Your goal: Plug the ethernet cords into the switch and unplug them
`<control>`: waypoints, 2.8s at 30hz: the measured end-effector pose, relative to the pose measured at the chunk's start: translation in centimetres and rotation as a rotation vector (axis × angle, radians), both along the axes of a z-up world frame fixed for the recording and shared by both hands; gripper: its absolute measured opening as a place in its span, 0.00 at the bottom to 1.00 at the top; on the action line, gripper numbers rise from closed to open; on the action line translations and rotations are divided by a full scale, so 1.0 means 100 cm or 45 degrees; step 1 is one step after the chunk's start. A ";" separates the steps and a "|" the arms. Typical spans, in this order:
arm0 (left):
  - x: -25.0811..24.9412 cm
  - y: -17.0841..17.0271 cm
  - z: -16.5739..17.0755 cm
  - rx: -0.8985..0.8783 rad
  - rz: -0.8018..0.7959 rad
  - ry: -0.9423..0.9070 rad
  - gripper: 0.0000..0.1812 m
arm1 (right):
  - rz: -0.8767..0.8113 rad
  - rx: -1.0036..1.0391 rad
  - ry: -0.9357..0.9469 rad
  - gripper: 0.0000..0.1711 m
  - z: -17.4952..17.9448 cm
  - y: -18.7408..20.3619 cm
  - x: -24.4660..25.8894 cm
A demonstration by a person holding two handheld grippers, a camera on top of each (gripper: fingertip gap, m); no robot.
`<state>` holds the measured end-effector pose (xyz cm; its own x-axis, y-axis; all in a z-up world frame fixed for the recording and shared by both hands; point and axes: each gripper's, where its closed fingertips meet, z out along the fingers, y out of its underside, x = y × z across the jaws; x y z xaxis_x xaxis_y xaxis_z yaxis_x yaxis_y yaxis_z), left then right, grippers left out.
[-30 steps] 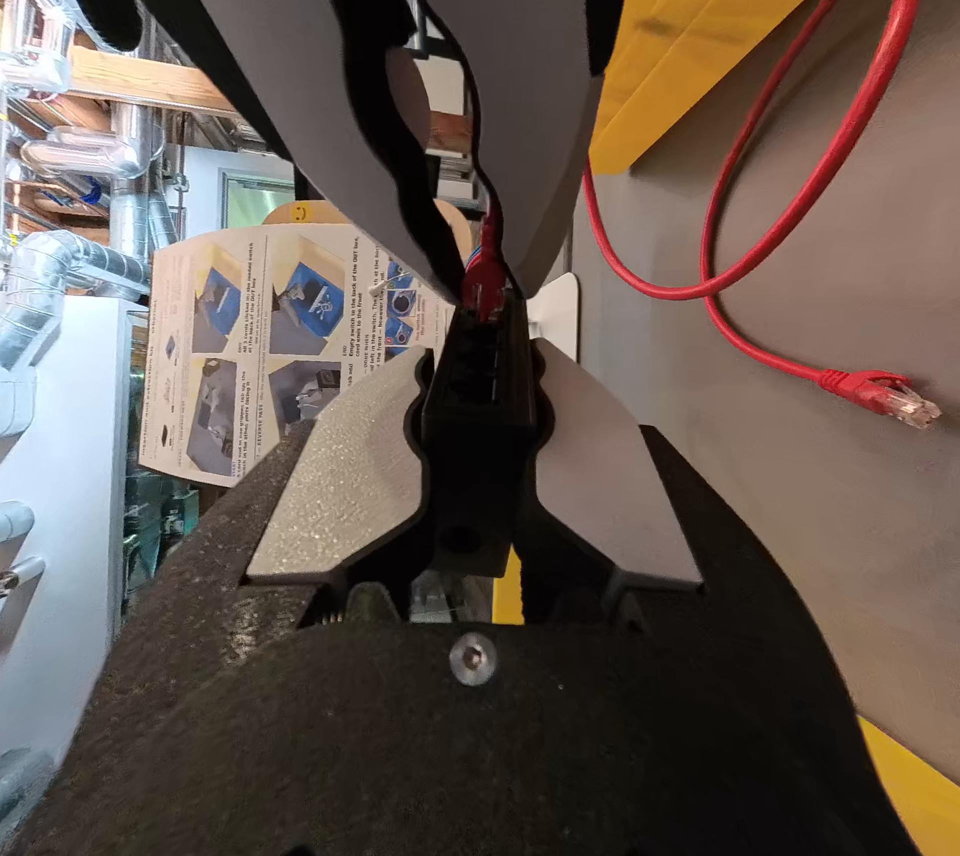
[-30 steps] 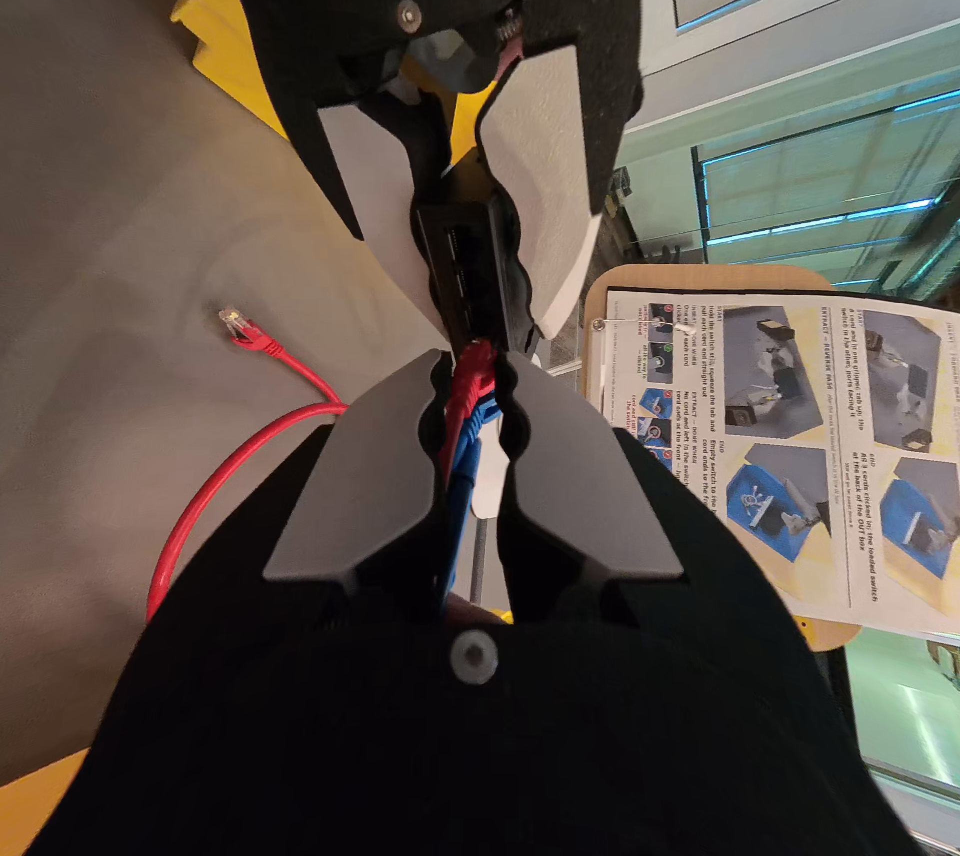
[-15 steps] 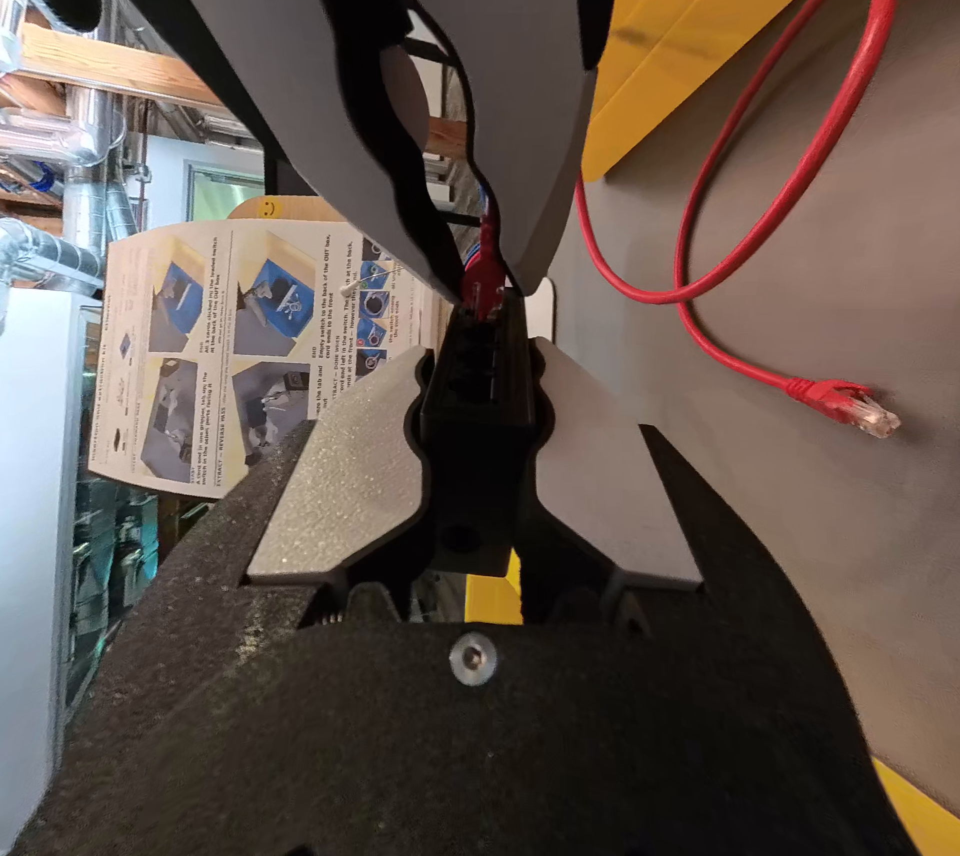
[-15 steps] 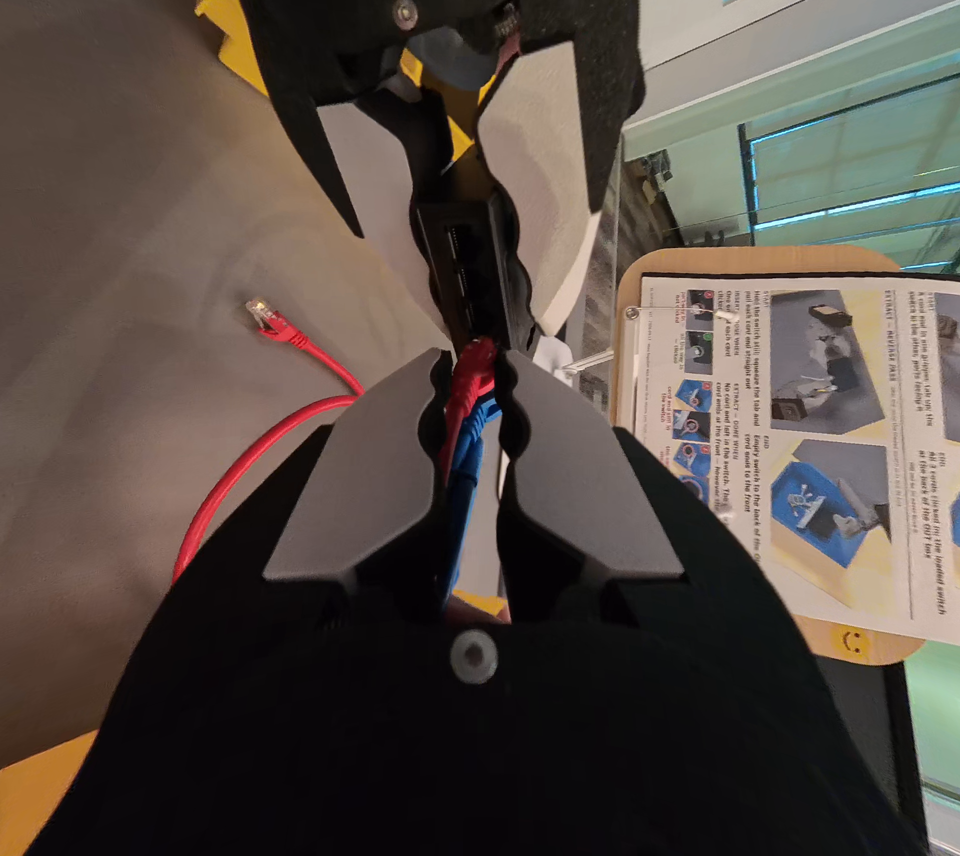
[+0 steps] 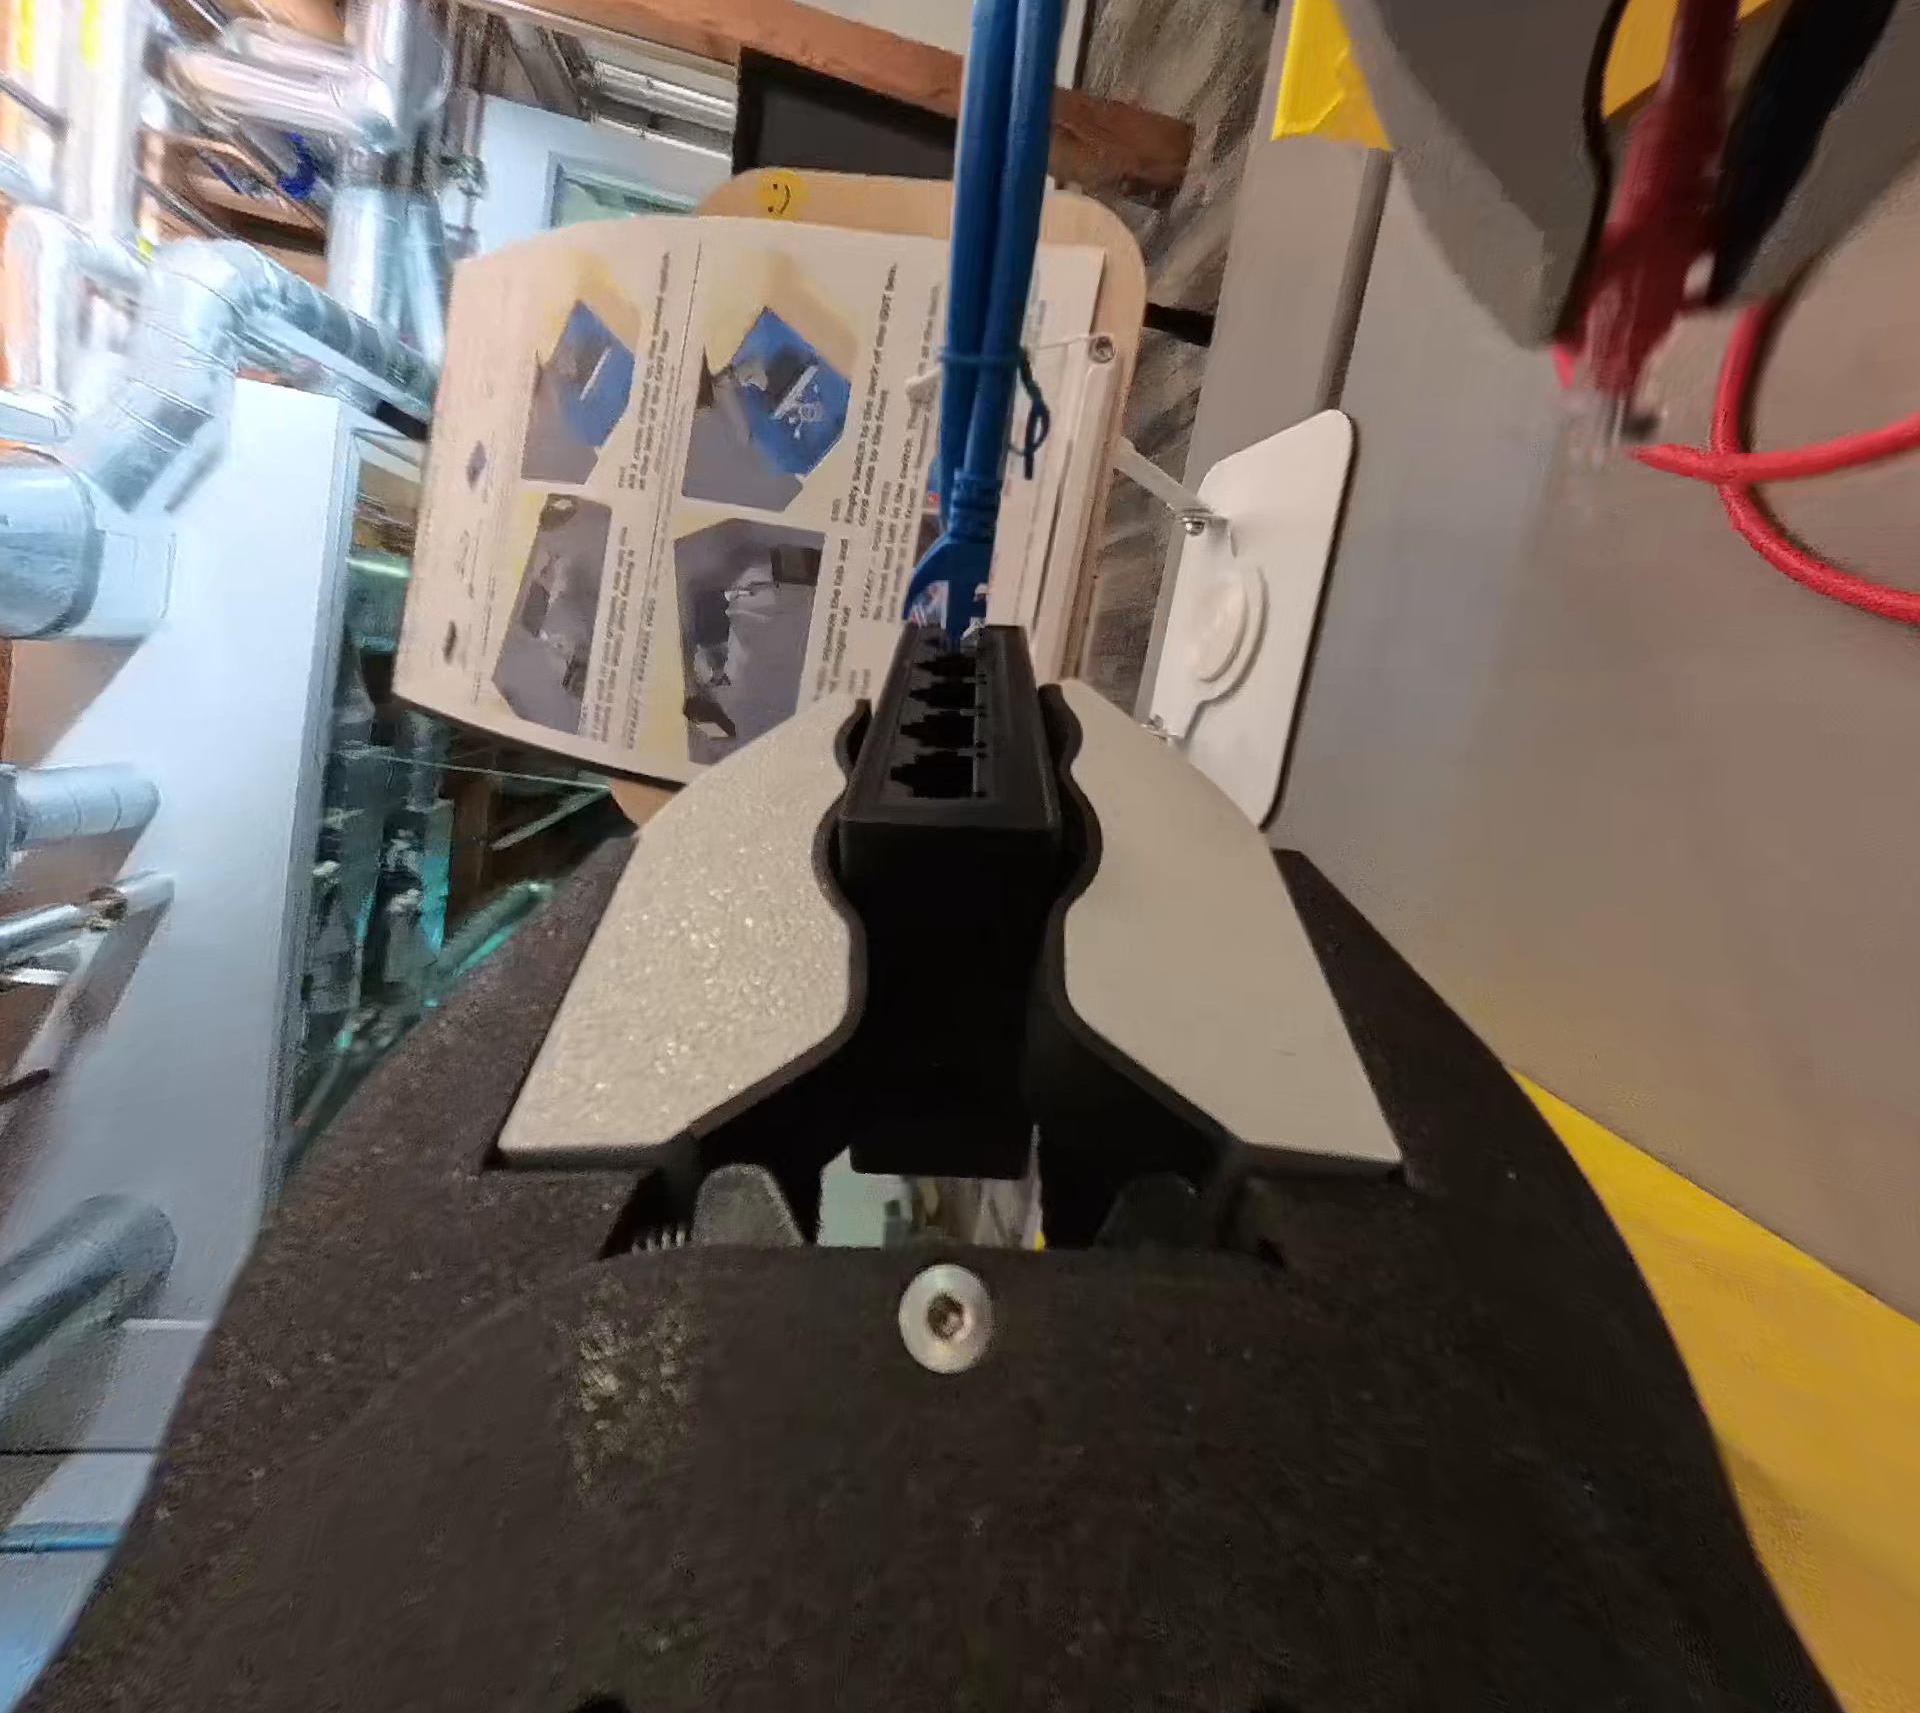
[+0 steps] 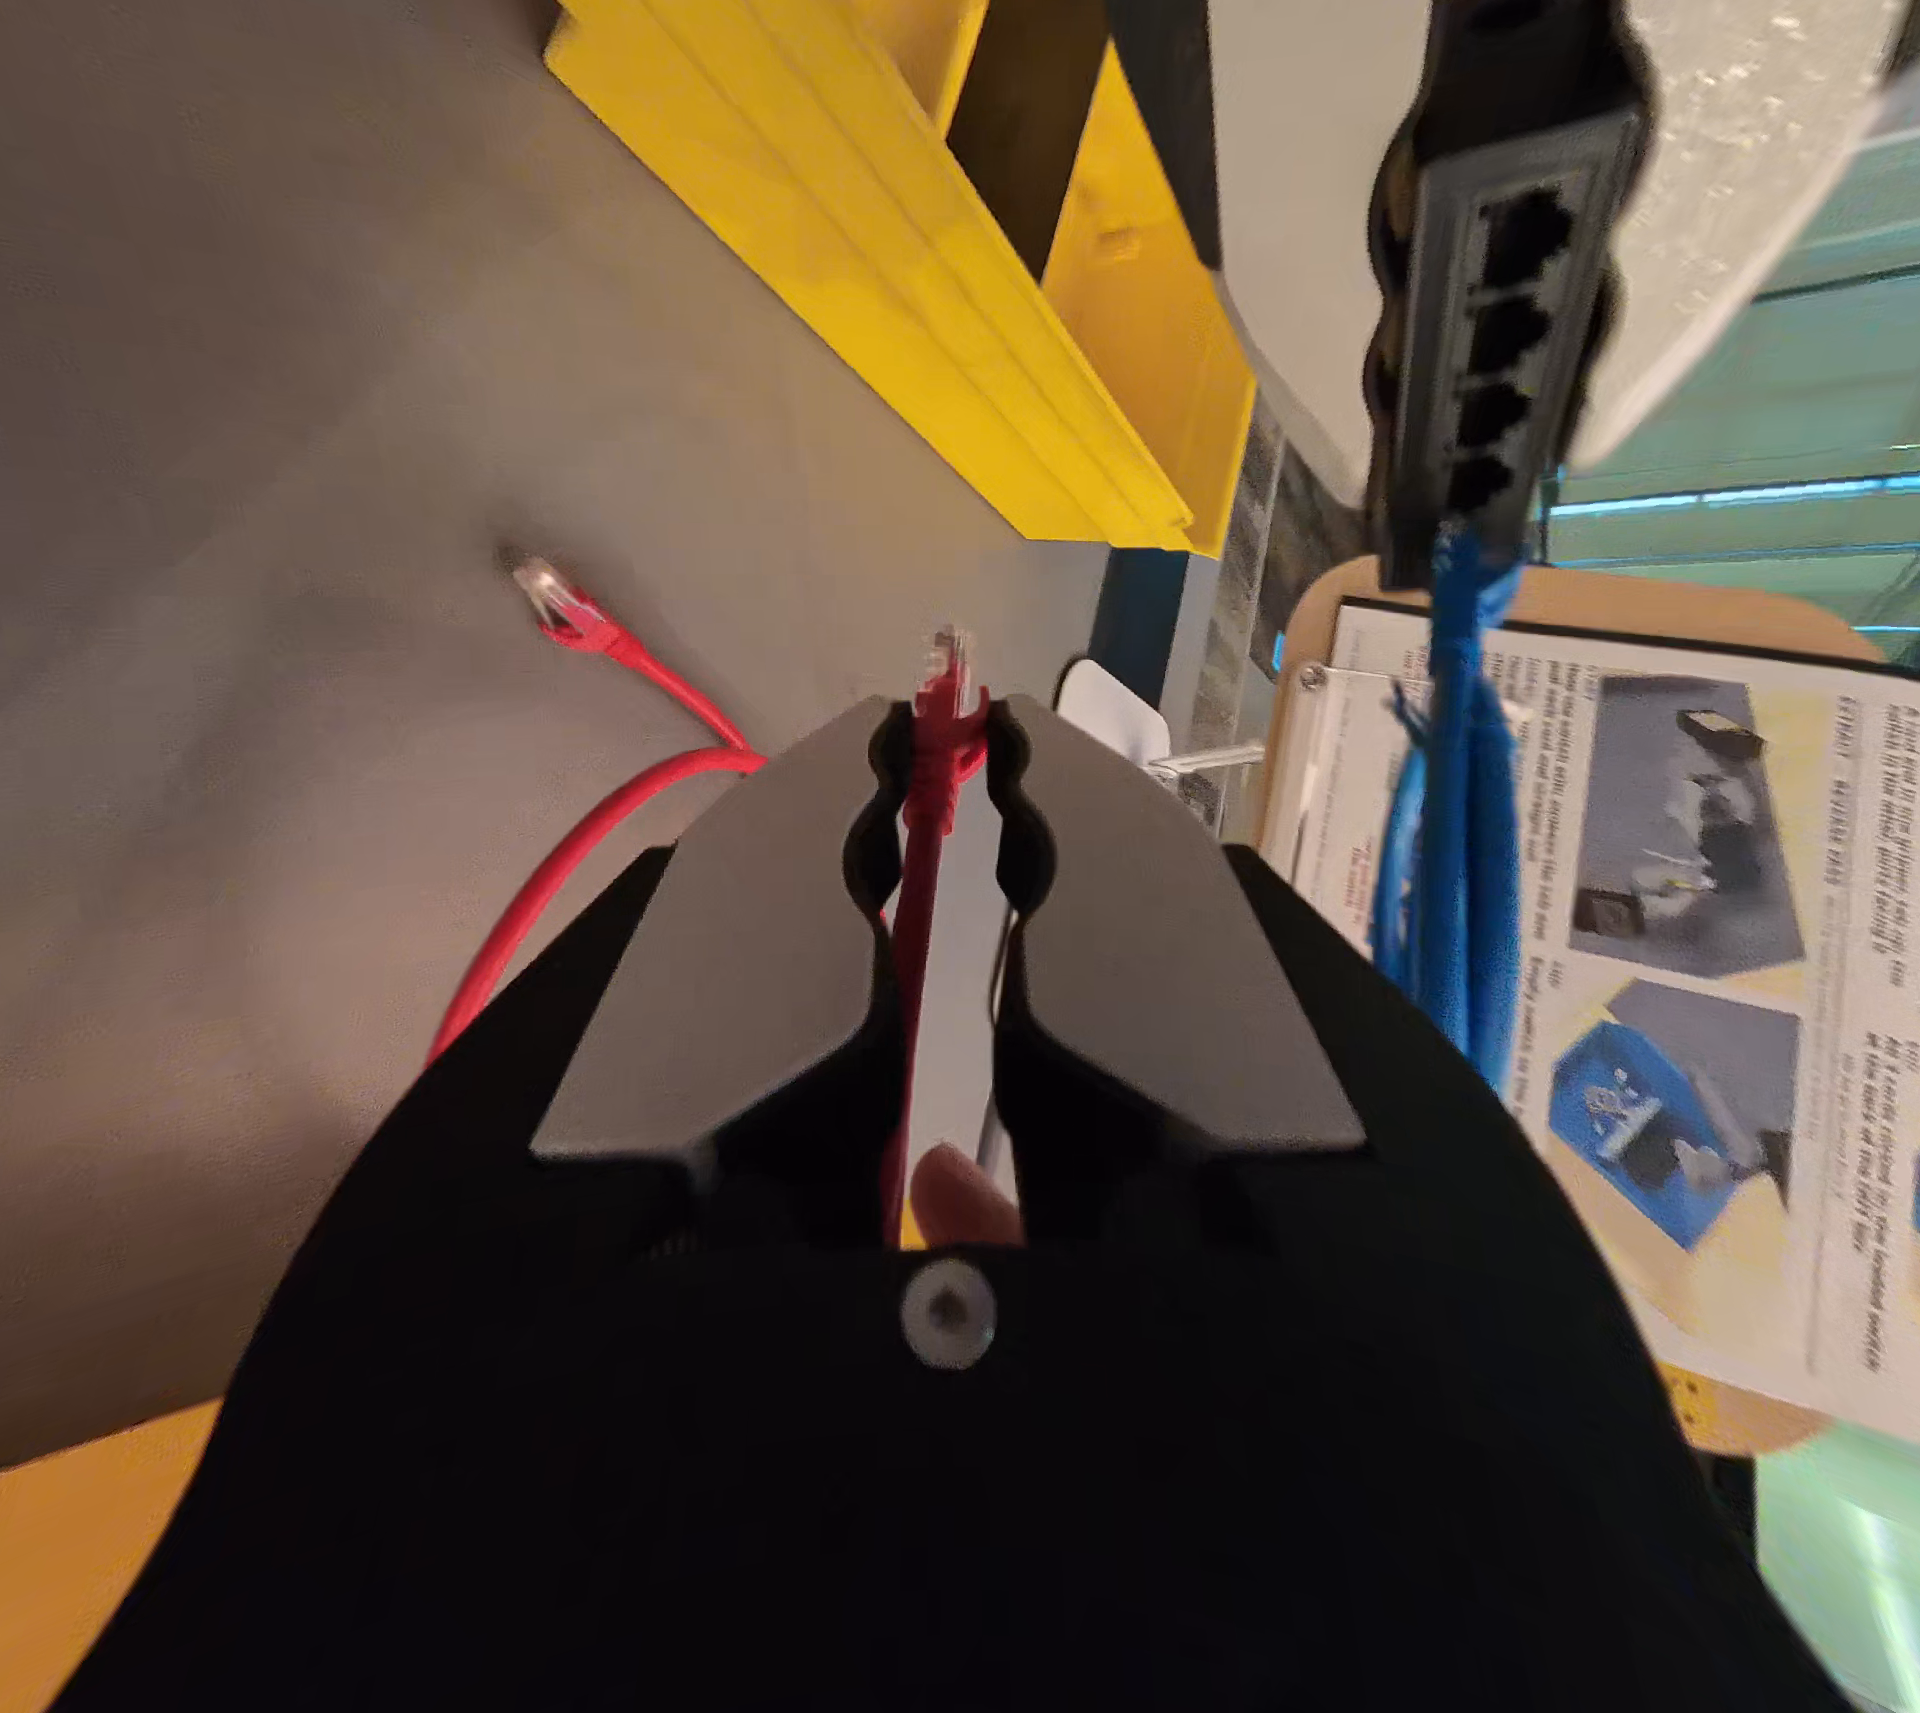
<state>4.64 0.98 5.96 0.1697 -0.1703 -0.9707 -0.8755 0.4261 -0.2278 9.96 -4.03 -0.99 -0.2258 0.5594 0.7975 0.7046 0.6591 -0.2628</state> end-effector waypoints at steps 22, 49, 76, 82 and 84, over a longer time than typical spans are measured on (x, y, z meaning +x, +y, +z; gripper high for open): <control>-0.064 0.017 0.033 -0.060 0.263 -0.114 0.17 | -0.329 0.486 0.554 0.09 0.255 0.006 0.094; -0.052 -0.020 0.068 -0.019 0.112 -0.253 0.17 | -1.130 0.241 0.119 0.09 0.217 0.050 0.254; -0.040 -0.019 0.061 -0.029 0.103 -0.210 0.17 | -0.928 -0.858 0.320 0.28 -0.006 0.019 0.219; -0.034 -0.021 0.060 -0.017 0.082 -0.210 0.17 | -0.717 -0.488 0.619 0.30 0.105 0.018 0.192; -0.029 -0.023 0.060 -0.004 0.055 -0.204 0.17 | -0.616 -0.238 0.705 0.30 0.138 0.014 0.170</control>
